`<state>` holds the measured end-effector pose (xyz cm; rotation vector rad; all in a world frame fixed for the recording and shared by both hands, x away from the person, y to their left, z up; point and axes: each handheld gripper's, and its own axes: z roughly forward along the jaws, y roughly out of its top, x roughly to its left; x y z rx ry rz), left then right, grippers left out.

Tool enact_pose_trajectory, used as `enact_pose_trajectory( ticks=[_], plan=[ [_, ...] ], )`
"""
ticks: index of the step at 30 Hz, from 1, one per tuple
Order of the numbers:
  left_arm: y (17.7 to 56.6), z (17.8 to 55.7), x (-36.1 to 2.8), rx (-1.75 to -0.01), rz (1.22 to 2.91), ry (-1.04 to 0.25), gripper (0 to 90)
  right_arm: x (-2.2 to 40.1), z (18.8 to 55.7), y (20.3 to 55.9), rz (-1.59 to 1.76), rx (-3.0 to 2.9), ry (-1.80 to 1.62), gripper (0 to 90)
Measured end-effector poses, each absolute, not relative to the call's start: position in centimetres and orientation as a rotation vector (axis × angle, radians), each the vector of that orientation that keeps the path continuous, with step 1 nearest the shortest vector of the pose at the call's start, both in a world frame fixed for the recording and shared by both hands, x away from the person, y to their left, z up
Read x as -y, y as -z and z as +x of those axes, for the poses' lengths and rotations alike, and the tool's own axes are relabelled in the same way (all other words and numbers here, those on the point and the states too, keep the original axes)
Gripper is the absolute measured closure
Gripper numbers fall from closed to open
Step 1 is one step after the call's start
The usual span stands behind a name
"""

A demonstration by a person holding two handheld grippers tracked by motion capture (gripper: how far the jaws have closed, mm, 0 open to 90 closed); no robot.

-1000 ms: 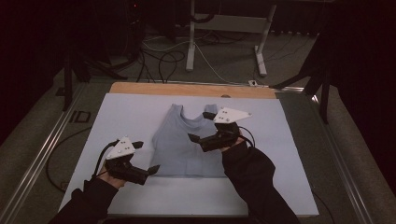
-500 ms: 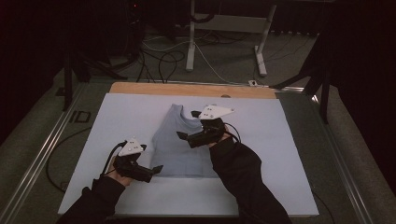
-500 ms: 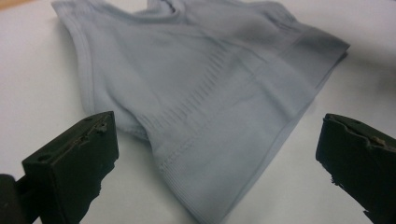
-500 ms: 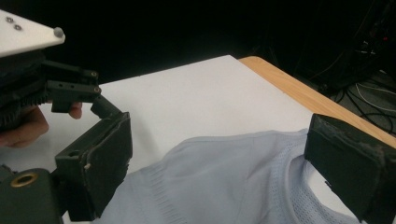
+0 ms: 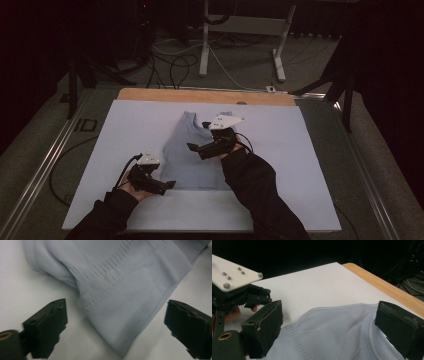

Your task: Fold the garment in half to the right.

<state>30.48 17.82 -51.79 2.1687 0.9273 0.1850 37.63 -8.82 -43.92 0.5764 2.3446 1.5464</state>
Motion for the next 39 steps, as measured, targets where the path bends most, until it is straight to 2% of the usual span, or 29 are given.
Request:
enact_pose_trajectory(
  ticks=[5,15,23,25,29,33,35,39],
  plan=[
    [52.1,30.8,-17.8,-0.939,2.176,-0.14,18.7,8.6,37.7,44.2,0.568,-2.354,-1.532,8.0],
    [52.8,31.4,-17.7,-0.987,2.154,-0.106,28.4,8.4,37.8,44.8,0.567,-2.361,-1.528,8.0],
    [52.7,30.9,-17.5,-1.006,2.147,-0.067,40.2,8.4,37.7,44.6,0.566,-2.353,-1.532,8.0],
    [52.7,30.7,-17.5,-1.013,2.141,-0.051,45.9,8.4,37.7,44.5,0.567,-2.351,-1.532,8.0],
    [52.6,30.3,-16.9,-1.032,2.159,-0.072,48.1,8.4,37.7,44.5,0.568,-2.347,-1.539,8.0],
    [52.5,29.3,-15.6,-1.008,2.232,-0.197,51.2,8.2,37.7,44.6,0.563,-2.351,-1.536,8.0],
    [52.4,28.8,-14.9,-0.992,2.26,-0.25,54.6,8.1,37.7,44.7,0.569,-2.353,-1.535,8.0],
    [52.3,28.6,-14.5,-1.01,2.252,-0.22,69.5,7.8,37.9,45.0,0.57,-2.36,-1.53,8.0]
  ],
)
